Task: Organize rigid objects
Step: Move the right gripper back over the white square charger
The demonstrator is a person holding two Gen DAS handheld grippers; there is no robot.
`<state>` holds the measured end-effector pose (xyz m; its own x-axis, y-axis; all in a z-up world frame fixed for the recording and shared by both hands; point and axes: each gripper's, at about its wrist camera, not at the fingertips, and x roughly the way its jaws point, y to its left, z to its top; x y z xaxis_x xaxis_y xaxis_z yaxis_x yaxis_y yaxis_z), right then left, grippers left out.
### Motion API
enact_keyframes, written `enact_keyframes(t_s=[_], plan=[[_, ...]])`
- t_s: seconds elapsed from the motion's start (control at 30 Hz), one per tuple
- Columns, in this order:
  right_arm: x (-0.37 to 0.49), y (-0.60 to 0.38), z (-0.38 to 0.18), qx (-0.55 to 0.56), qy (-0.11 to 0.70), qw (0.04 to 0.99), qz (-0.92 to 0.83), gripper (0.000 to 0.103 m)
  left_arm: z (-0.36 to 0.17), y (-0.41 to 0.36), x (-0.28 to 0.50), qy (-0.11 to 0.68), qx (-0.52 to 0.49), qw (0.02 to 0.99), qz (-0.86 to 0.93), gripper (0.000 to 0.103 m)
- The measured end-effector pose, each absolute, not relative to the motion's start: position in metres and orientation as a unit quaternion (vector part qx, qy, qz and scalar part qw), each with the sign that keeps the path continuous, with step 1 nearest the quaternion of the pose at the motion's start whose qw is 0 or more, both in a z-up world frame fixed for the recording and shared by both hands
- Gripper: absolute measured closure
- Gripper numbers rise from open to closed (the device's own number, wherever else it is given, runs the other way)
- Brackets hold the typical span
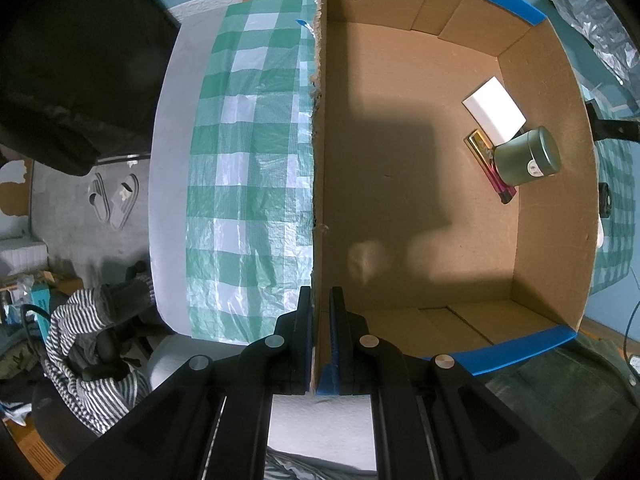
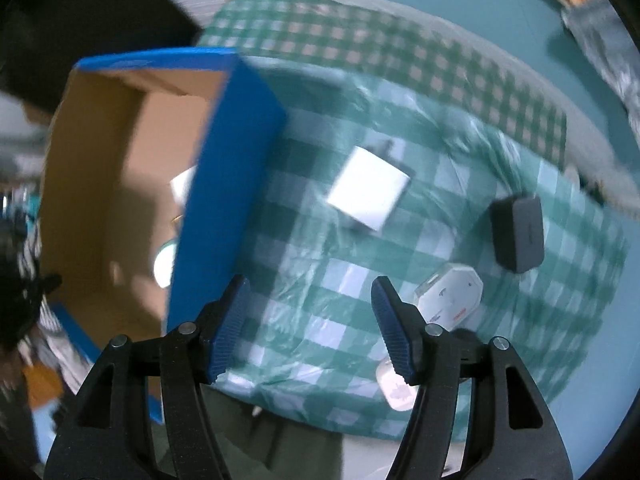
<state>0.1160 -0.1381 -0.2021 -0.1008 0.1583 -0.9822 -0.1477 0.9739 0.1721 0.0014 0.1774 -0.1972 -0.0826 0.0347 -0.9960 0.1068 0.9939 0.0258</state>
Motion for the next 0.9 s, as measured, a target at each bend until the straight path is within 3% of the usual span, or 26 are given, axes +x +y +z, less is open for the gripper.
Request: enact_keyframes(t_s=[0.23,0.9], plan=[[0.139,-0.164,-0.227,0.066,0.740,0.667,0.058,0.039,-0.198,0.179,0.000,0.736,0.046,0.675,-0.026,0.096],[0.173,-0.164,-0.281,0.099,0.742,0.662,-0.014,0.039,-0.198,0.180,0.001,0.737,0.036,0.674,-0.023,0.096]])
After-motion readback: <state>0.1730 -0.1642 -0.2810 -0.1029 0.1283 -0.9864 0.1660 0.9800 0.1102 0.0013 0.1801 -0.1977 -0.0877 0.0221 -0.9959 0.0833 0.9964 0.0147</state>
